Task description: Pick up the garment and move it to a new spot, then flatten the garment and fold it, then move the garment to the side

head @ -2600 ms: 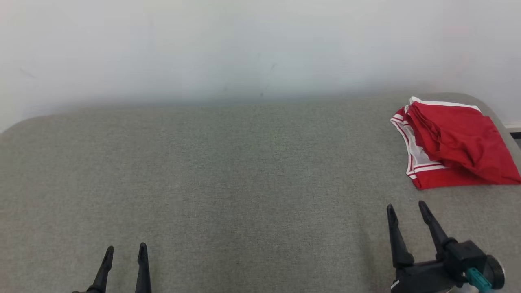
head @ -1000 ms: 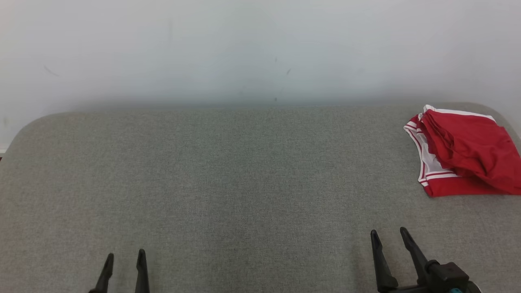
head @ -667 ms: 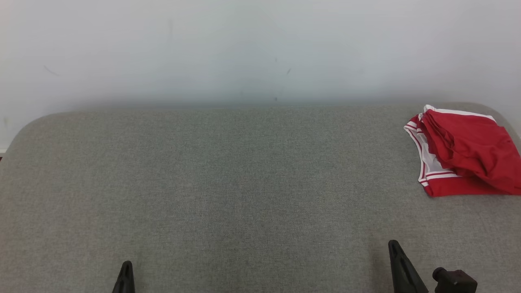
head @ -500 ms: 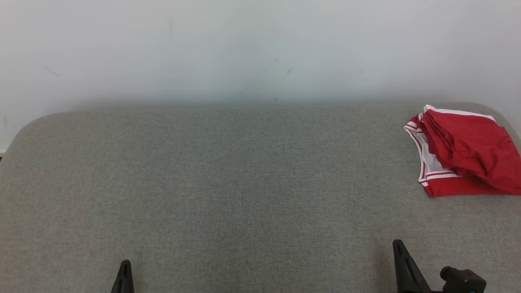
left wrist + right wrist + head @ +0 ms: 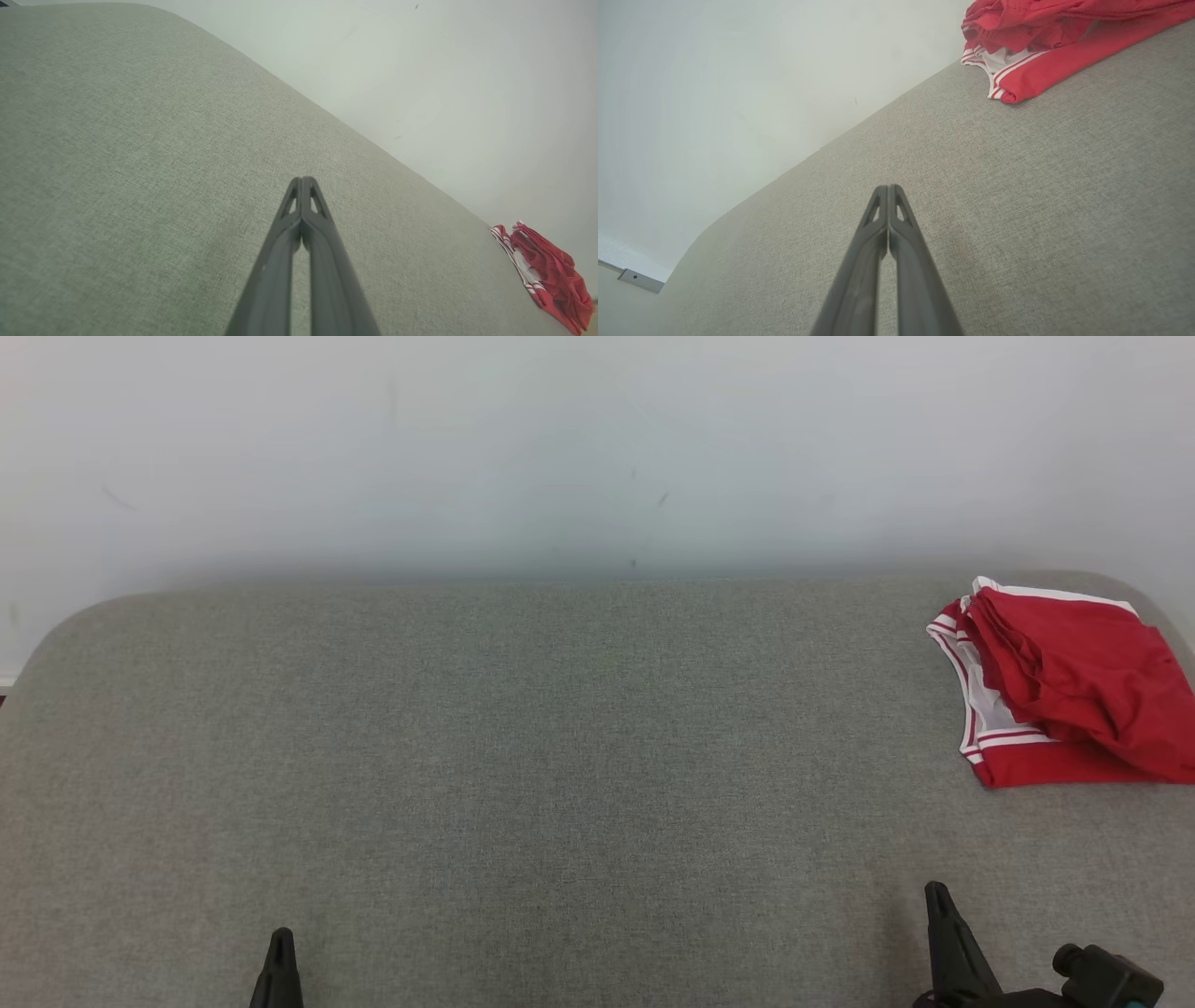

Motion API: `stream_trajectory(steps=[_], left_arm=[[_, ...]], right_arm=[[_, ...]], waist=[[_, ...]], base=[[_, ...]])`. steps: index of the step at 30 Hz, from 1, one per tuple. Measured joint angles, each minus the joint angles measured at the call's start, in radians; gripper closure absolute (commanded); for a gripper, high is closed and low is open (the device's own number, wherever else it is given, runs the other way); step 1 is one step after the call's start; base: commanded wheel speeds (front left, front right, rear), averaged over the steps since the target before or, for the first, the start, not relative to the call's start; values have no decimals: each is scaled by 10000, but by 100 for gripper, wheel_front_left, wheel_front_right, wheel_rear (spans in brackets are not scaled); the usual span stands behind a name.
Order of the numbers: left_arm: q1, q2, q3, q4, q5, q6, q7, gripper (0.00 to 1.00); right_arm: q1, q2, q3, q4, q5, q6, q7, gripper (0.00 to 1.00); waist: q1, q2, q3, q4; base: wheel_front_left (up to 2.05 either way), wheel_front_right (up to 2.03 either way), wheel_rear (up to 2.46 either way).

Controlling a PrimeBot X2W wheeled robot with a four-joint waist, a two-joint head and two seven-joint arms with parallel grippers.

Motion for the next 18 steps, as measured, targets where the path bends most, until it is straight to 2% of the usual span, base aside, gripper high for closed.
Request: stream_trajectory(steps=[18], left_arm=[[-41,2,-50,-301,-2493,-2,514,100]], right_arm=[[-42,-23,-347,-274,2650,0,755,100]], waist=[[0,0,1,7]], base=[[0,0,0]])
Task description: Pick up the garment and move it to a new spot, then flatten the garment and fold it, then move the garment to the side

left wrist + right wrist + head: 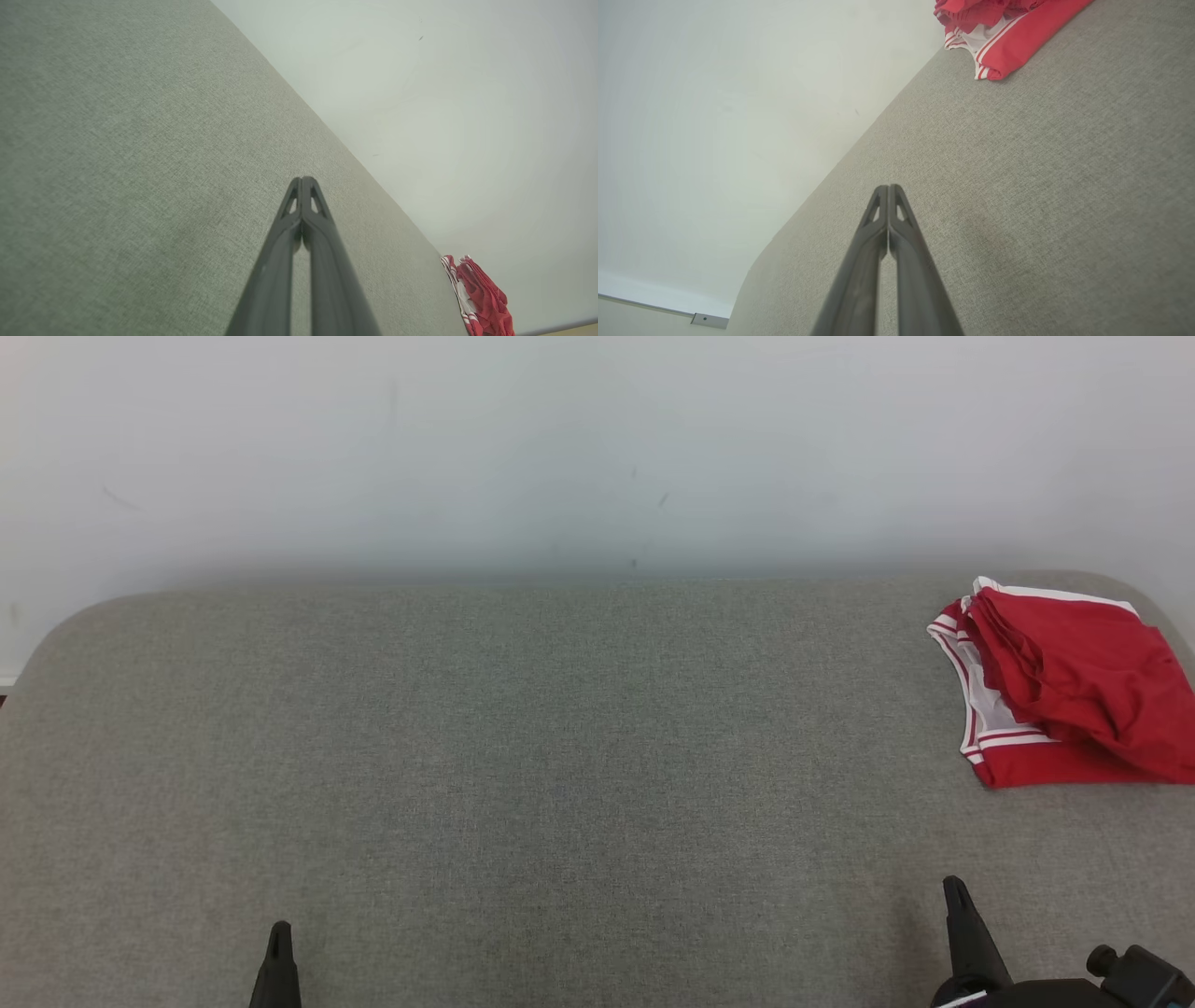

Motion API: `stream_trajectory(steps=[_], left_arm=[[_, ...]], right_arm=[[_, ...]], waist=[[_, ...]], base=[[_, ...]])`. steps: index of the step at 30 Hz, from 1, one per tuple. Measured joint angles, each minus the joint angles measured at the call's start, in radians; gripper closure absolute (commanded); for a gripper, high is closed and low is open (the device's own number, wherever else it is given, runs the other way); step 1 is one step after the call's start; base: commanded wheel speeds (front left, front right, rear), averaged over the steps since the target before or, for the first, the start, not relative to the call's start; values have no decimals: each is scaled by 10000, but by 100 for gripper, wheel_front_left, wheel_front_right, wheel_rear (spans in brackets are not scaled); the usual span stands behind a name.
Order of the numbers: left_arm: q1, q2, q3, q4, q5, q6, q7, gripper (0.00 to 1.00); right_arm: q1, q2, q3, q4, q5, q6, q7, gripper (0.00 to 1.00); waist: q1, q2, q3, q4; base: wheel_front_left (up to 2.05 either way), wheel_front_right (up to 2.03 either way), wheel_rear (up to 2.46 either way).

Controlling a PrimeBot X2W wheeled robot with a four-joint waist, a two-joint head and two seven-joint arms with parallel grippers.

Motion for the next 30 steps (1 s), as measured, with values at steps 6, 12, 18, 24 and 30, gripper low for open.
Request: stream_trajectory(steps=[6,12,18,24,30], left_arm=[[-23,0,-15,-79,-717,0,153,100],[-30,2,-25,-173,-1440,-4,311,100],[-38,2,-40,-244,-2109,-6,431,100],[-69,4,-48,-328,-2851,-6,593,100],[-77,6,-59,-385,-3292,-8,681,100]], right_arm=[[-81,0,-111,-69,796,0,236,100],[-92,0,-221,-134,1526,-2,485,100],[-107,2,-326,-199,2207,-2,679,100],[-128,6,-447,-280,2941,-2,940,100],[-139,10,-523,-341,3459,-2,1103,100]], waist=[[0,0,0,2],[0,0,0,5],[0,0,1,7],[0,0,1,10],[0,0,1,12]], base=[[0,0,0],[0,0,0],[0,0,0],[0,0,0],[0,0,0]])
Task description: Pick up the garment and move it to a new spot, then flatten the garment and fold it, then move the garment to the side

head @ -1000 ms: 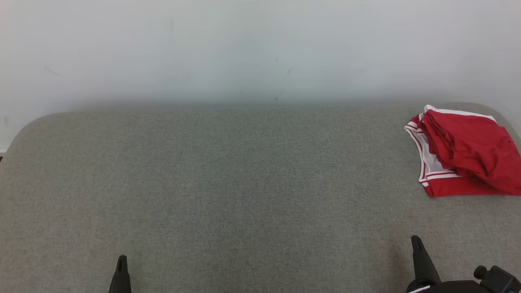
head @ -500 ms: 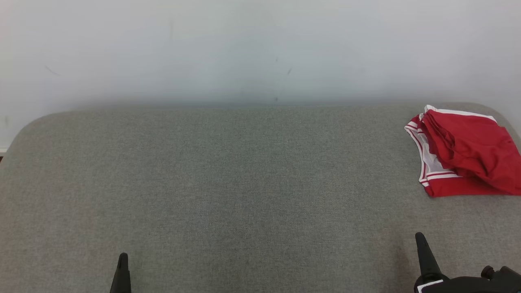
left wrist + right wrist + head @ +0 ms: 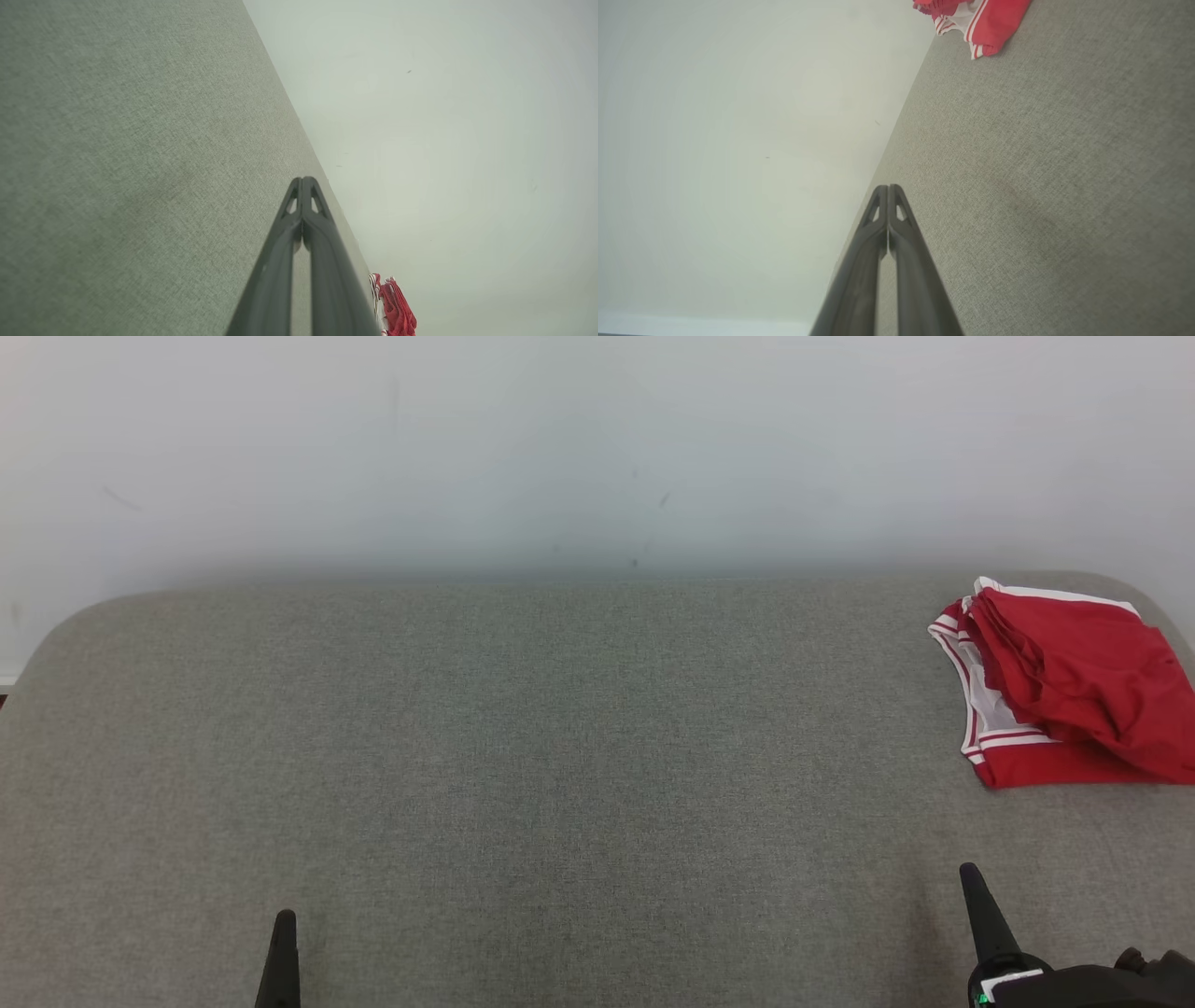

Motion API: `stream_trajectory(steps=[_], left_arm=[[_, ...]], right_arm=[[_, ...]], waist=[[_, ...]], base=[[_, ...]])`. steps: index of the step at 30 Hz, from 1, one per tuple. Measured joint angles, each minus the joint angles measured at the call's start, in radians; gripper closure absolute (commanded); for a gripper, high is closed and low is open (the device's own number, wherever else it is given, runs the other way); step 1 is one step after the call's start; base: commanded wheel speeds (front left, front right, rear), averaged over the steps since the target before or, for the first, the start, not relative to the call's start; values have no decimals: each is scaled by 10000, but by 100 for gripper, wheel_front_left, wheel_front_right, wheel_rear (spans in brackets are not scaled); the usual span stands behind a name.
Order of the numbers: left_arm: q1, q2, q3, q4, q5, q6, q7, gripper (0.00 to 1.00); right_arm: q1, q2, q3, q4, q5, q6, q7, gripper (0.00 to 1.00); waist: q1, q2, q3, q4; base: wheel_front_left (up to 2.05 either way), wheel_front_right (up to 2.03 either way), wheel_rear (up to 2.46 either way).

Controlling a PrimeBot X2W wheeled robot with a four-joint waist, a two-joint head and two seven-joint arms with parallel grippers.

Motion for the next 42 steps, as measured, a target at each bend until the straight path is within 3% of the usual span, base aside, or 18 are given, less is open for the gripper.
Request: stream_trajectory(steps=[42], left_arm=[[-143,8,-73,-407,-3396,-13,700,100]], right_arm=[[-128,38,-571,-357,3532,0,1139,100]], waist=[[0,0,1,16]], base=[[0,0,0]])
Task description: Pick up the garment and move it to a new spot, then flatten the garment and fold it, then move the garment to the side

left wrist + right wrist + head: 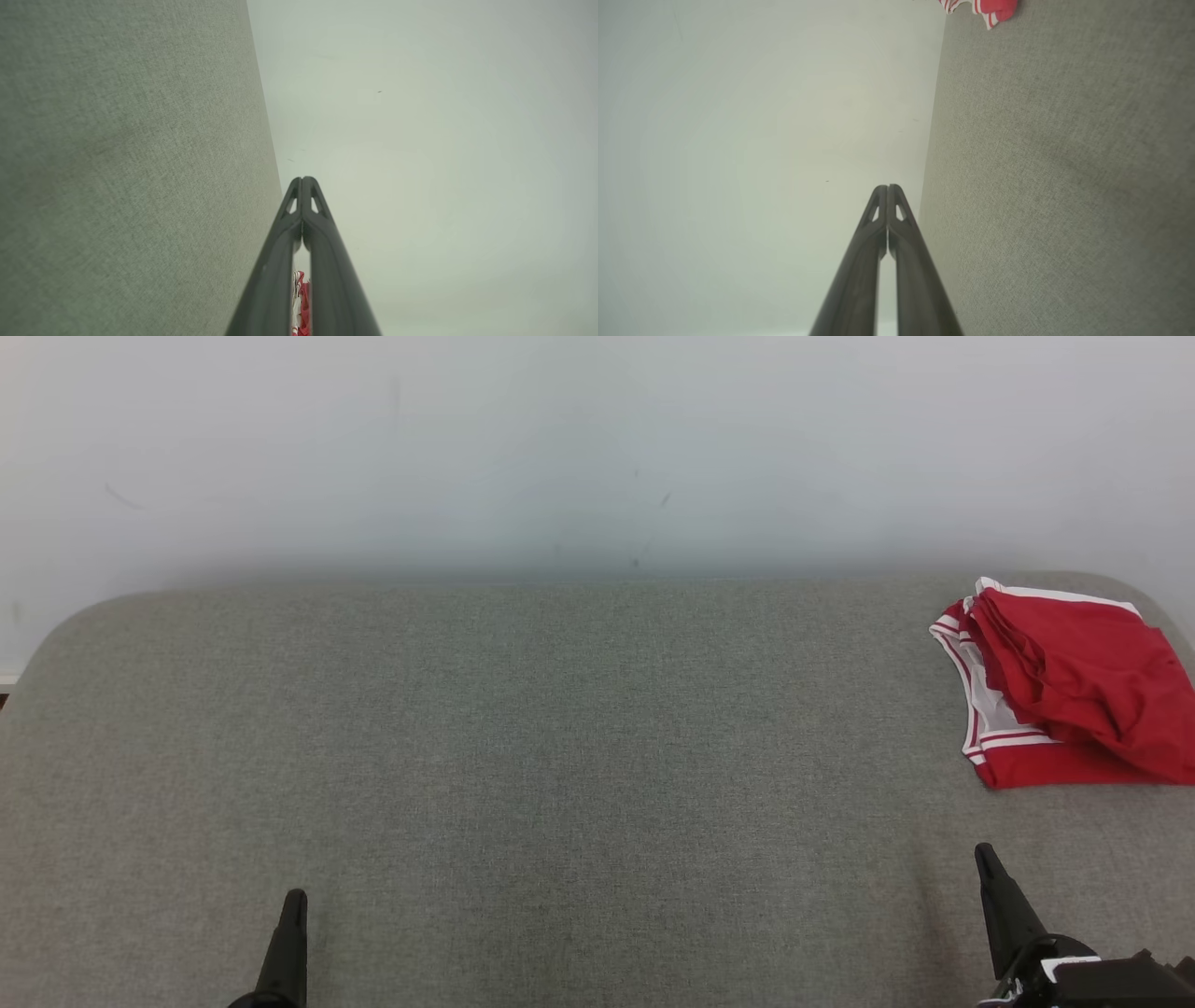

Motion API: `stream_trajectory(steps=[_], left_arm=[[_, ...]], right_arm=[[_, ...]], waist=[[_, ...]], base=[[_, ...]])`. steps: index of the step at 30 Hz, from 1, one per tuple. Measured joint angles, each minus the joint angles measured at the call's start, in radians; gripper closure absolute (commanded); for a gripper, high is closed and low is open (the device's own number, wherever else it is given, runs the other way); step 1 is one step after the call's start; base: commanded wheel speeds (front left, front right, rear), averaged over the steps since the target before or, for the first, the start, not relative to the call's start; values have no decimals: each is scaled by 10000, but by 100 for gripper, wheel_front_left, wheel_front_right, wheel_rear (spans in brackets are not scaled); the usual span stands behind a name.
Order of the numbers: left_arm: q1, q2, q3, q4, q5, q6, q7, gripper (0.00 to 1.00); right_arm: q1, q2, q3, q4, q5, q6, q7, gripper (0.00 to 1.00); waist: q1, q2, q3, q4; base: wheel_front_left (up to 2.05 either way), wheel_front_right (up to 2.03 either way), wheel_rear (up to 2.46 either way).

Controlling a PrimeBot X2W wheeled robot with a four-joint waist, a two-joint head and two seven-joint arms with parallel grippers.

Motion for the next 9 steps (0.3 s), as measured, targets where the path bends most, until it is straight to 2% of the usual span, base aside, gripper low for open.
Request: stream_trajectory(steps=[9], left_arm=[[-9,4,-13,-69,-591,-36,105,100]], right_arm=[[-25,6,-94,-56,616,0,184,100]], waist=[[0,0,0,4]], base=[[0,0,0]])
